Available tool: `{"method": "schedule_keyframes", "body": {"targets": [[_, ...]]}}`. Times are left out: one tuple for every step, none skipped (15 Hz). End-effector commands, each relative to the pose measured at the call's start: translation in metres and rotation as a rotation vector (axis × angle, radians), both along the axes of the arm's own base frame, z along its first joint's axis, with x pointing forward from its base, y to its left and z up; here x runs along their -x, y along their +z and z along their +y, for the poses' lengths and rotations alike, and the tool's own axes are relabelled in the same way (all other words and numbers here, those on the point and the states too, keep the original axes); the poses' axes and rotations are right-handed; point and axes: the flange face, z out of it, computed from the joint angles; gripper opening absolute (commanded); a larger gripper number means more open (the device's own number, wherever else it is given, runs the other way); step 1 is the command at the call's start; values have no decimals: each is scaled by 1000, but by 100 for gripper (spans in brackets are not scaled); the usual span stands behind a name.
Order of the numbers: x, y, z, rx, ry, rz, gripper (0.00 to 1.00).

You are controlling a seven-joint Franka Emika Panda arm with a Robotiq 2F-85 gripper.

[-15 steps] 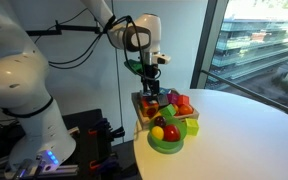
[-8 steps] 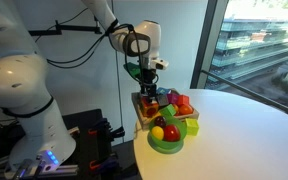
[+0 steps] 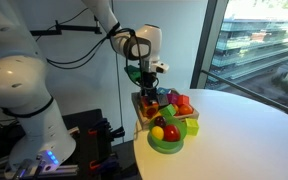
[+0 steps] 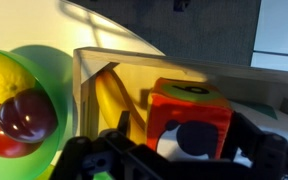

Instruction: Remove the orange plushy cube from the crate and put it on the table

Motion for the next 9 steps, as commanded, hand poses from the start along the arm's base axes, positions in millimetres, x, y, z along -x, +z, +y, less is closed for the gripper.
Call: {"method": "schedule_keyframes", "body": {"targets": [[0, 0, 0, 0, 0, 1, 100], [0, 0, 0, 0, 0, 1, 100], [0, 0, 0, 0, 0, 1, 100], [0, 0, 0, 0, 0, 1, 100], [0, 0, 0, -2, 2, 0, 100], [0, -1, 0, -9, 2, -1, 100], [0, -2, -1, -14, -1, -1, 100], [1, -3, -1, -21, -4, -3, 100], [0, -4, -2, -27, -8, -6, 100]]}}
